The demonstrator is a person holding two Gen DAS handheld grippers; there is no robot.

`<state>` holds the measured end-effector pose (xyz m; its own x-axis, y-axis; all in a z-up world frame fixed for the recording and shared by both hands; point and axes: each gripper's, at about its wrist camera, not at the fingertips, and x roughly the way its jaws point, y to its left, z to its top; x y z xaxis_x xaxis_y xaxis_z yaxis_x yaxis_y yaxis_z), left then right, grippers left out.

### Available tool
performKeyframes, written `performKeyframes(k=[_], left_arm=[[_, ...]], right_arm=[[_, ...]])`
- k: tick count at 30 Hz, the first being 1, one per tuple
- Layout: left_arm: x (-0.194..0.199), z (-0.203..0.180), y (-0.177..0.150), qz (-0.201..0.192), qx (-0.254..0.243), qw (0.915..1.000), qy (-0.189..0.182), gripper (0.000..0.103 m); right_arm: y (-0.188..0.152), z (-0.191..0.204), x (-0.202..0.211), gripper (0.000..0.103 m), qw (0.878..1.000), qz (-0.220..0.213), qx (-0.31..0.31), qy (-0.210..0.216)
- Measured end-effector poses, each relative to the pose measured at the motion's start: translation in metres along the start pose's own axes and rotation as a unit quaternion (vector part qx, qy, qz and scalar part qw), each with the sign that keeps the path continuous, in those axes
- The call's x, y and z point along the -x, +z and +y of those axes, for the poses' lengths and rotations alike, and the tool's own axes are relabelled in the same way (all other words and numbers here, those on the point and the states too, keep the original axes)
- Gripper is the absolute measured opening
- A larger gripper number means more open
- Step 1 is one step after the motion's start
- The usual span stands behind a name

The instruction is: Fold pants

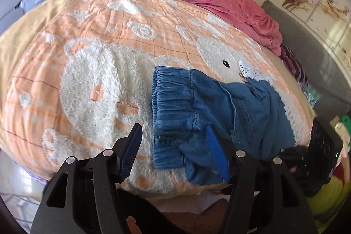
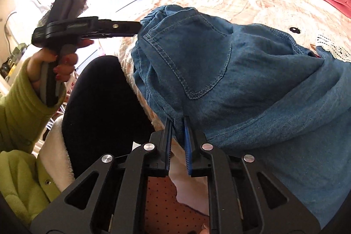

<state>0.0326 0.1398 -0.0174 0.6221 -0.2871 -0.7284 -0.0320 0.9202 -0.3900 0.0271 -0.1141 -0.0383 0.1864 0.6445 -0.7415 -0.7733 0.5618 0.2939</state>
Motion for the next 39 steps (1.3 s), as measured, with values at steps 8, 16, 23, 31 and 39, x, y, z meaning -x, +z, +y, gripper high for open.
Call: performKeyframes(k=[8,16,23,31,39], left_arm=[[-0.010,0.004,0.003,0.005,0.036,0.9982,-0.047,0.035],[0.003,-0.001,-0.015,0.012,-0.029,0.9990,0.031,0.036],[-0.010,-0.003,-0.018,0.018,-0.050,0.9966,0.063,0.047],[0.008,-0.003,-0.019,0.007,-0.047,0.9931,0.107,0.067],[0.047,-0.051,0.001,-0.059,-0.100,0.9878,0.103,0.070]], right_arm=[[0.002,0.003,0.001,0.008,1.000,-0.003,-0.006,0.001],[-0.005,0.006,-0.013,0.014,1.000,0.019,0.003,-0.002],[0.002,0.001,-0.001,0.033,0.999,0.023,-0.036,0.033],[0.024,-0.015,-0.012,0.042,0.997,0.019,-0.015,-0.071],[0.011,-0.035,-0.011,0.044,0.998,0.002,-0.053,-0.040]])
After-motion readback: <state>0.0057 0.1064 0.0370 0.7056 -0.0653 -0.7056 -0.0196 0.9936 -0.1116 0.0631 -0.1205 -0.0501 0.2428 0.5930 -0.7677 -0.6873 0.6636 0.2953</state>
